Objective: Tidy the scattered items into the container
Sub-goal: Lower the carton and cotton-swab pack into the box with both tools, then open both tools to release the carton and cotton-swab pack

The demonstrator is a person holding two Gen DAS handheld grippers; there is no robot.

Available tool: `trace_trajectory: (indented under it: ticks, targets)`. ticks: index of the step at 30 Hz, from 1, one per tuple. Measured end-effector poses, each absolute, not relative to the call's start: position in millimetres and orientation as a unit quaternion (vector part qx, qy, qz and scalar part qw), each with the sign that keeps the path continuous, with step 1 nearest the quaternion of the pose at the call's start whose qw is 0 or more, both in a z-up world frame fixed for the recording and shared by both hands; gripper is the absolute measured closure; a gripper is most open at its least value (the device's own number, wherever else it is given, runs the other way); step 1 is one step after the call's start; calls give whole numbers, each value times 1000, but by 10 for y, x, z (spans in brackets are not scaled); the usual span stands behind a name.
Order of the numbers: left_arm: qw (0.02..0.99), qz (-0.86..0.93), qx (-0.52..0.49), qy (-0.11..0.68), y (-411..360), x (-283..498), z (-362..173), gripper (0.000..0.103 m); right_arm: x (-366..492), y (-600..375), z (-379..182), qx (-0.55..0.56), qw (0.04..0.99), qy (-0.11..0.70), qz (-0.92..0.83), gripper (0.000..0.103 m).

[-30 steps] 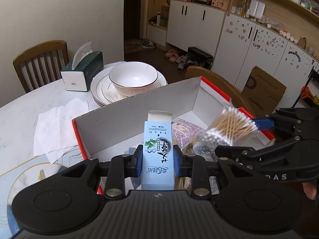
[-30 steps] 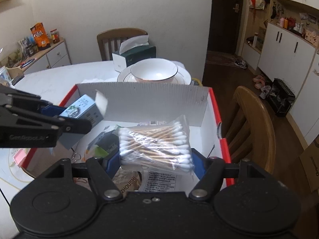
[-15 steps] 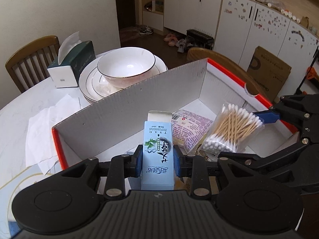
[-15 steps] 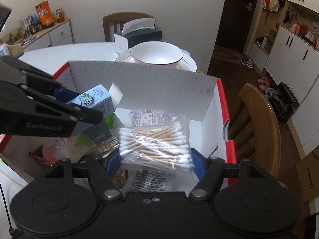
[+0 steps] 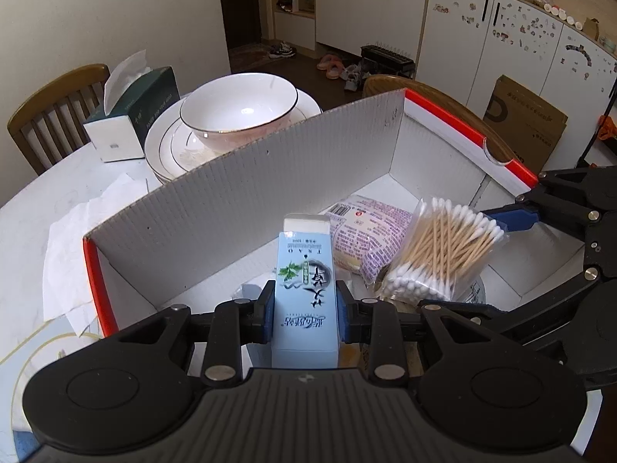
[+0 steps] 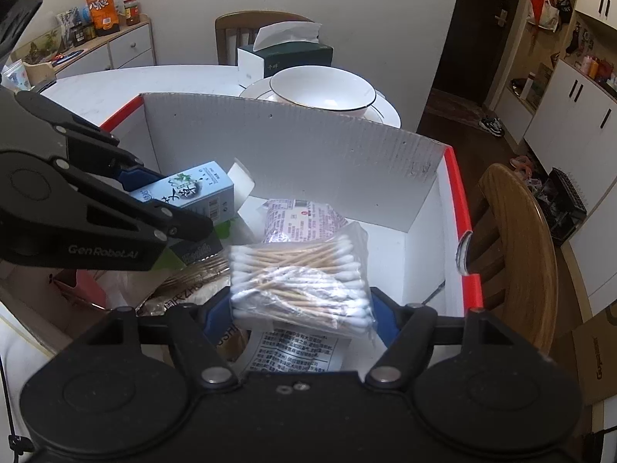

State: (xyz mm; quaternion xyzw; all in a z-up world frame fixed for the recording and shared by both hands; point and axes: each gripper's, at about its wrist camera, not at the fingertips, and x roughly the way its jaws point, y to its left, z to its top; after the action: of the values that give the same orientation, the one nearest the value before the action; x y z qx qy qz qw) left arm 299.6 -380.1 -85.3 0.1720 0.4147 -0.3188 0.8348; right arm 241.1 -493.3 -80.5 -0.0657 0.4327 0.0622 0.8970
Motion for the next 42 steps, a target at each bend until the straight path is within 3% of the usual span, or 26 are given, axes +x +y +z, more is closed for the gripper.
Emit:
trace_trajectory:
  ticks: [16,17,18,20,42]
  targets:
    - [830,-333,162,417,-3724,2906,-832,72,2320,-5012,-658,-51,905,417,65,22]
    - [830,-335,162,415,-3719,2889,-820,66,2307,-5020,-641,-49,906,415,66,22]
    - [832,-337,160,411,-3712,2872,-805,53,2298,-5027,-624,-47,907,413,67,22]
    - [838,-339,158,398,-3686,2827,-769,43,2282,-5043,-598,-42,908,411,69,20]
    - [851,-353,117,371,-3306,2620,-488,43,2093,-4918,-302,-21,922,381,72,15]
